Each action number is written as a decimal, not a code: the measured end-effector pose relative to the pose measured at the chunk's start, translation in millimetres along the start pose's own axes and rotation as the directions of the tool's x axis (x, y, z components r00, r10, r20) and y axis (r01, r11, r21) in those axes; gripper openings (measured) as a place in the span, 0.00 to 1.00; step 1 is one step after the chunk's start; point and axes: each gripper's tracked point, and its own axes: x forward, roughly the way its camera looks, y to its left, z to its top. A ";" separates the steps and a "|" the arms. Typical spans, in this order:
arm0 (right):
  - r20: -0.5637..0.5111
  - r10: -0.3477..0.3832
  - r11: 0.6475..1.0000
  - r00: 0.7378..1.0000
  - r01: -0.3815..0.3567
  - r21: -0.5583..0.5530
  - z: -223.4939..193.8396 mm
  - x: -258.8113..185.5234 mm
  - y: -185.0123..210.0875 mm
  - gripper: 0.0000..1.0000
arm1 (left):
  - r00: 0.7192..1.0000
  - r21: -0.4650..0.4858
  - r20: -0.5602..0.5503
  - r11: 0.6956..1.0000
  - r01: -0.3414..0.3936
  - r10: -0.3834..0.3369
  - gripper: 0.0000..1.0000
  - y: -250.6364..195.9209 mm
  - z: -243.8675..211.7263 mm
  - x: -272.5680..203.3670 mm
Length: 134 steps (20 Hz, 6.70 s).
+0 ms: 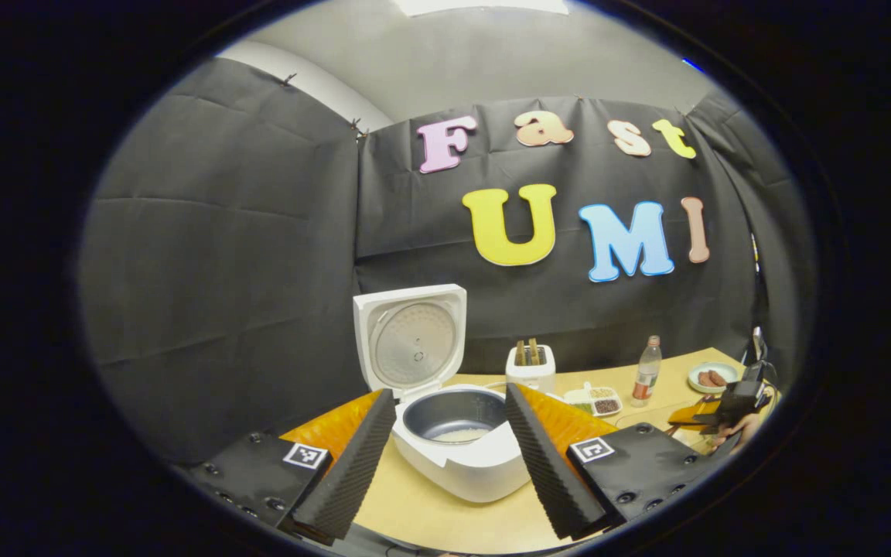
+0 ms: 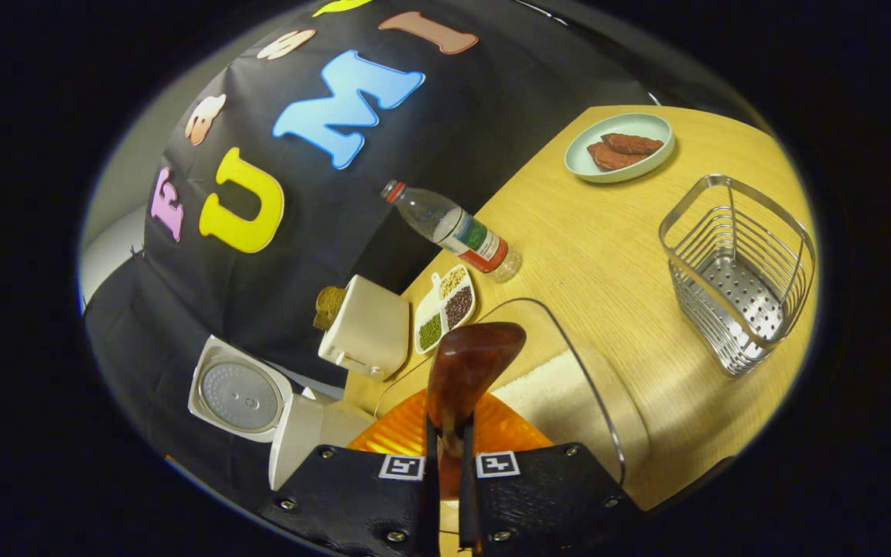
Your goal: Close the left gripper, press the button to open the rice cooker; take a wooden spoon from the chopstick holder with the right hand, scoop a spoonful of rice and pour it into the rice cooker, then put the wooden spoon back into the chopstick holder.
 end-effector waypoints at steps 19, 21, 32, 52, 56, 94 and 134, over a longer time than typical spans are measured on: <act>-0.063 0.336 0.924 0.940 -0.315 0.216 -9.3 -2.6 149.5 0.10 | 0.998 -0.076 0.007 0.995 -0.062 0.063 0.96 55.5 -12.3 -12.9; -0.070 0.361 0.917 0.930 -0.341 0.208 -15.3 4.9 169.3 0.10 | 0.996 -0.081 0.001 0.993 -0.088 0.088 0.98 67.9 -15.5 -16.6; -0.138 0.441 0.897 0.887 -0.432 0.094 -64.0 53.5 271.0 0.10 | 0.975 -0.085 -0.027 0.971 -0.222 0.220 0.98 129.9 -33.8 -35.2; -0.278 0.328 0.627 0.903 -0.429 -0.650 -178.7 125.2 339.3 0.10 | 0.928 -0.121 -0.102 0.922 -0.369 0.358 0.98 186.1 -73.3 -67.5; -0.237 0.298 0.461 0.925 -0.357 -0.812 -177.6 131.1 336.9 0.10 | 0.924 -0.111 -0.099 0.919 -0.379 0.369 0.96 190.3 -74.7 -71.4; 0.104 0.321 0.830 0.941 -0.226 -0.510 46.0 -21.8 260.3 0.10 | 0.977 -0.095 0.115 0.981 -0.169 0.179 0.98 94.3 25.7 -15.9; 0.292 -0.182 0.892 0.939 0.282 -0.353 169.9 -94.5 -63.1 0.14 | 0.987 -0.051 0.155 0.998 0.044 -0.035 0.95 -48.0 66.9 41.8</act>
